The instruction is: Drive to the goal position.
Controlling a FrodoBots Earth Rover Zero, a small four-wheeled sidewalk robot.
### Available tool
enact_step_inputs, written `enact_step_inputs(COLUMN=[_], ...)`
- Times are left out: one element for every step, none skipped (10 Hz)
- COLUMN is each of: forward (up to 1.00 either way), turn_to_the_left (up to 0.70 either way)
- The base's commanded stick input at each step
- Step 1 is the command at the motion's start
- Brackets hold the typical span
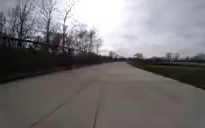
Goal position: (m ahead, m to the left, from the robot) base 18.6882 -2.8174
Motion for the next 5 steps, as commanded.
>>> enact_step_inputs(forward=[1.0,1.0,1.0,1.0,1.0], turn_to_the_left=[-0.19,0.0,-0.03,-0.04,-0.1])
